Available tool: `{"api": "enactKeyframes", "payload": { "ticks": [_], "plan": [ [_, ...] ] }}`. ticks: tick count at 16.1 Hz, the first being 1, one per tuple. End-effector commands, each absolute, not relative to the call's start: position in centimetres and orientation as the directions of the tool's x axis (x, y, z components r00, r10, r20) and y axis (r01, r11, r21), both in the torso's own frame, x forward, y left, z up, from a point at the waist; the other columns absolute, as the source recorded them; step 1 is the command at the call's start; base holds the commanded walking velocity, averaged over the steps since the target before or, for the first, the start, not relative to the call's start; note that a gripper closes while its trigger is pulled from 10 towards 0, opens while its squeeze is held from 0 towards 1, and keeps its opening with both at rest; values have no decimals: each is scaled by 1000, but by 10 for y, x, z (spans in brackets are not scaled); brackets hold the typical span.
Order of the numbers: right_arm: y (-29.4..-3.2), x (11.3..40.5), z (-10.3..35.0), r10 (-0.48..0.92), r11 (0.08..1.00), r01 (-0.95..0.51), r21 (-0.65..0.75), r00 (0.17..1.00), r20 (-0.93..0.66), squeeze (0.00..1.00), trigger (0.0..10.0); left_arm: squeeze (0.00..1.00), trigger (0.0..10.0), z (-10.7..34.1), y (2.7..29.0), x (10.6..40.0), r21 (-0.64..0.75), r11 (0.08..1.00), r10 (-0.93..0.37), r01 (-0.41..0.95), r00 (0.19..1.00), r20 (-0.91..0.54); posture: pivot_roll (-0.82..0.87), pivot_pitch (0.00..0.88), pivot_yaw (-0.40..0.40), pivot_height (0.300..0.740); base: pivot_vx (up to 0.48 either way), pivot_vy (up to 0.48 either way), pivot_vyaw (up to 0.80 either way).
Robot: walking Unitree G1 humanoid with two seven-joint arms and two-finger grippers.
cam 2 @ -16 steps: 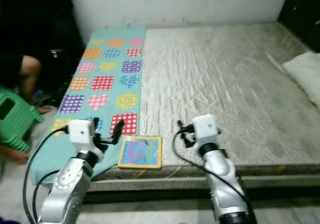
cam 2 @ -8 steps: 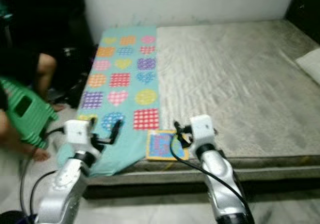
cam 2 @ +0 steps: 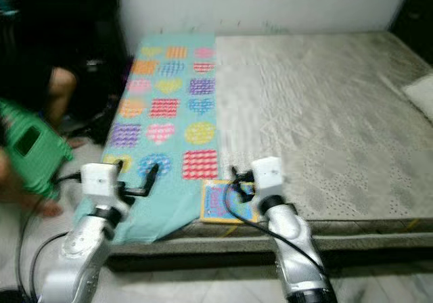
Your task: Clean up the room
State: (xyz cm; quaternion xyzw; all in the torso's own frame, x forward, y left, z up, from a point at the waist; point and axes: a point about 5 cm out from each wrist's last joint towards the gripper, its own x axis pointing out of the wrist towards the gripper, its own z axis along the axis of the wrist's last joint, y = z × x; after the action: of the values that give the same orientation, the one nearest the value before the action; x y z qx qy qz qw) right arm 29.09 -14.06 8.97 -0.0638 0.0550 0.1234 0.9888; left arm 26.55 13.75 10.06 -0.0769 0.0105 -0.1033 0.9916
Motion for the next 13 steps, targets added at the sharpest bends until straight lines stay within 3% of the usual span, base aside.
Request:
{"api": "enactKeyframes", "payload": {
  "ticks": [1, 5, 13],
  "plan": [
    [-146, 291, 90, 224, 964, -239, -118, 966, -130, 0, 10000, 0, 10000, 102, 132, 265, -160, 961, -227, 225, 974, 6, -143, 65, 50, 740, 285, 0, 0],
    [-146, 290, 89, 224, 964, -240, -118, 965, -136, 0, 10000, 0, 10000, 102, 132, 265, -150, 963, -226, 223, 974, -2, -142, 66, 52, 740, 283, 0, 0],
    [-146, 290, 86, 230, 963, -248, -111, 961, -151, 0, 10000, 0, 10000, 97, 131, 267, -149, 967, -214, 206, 976, -38, -143, 68, 52, 740, 0, 0, 0]
  ]
}}
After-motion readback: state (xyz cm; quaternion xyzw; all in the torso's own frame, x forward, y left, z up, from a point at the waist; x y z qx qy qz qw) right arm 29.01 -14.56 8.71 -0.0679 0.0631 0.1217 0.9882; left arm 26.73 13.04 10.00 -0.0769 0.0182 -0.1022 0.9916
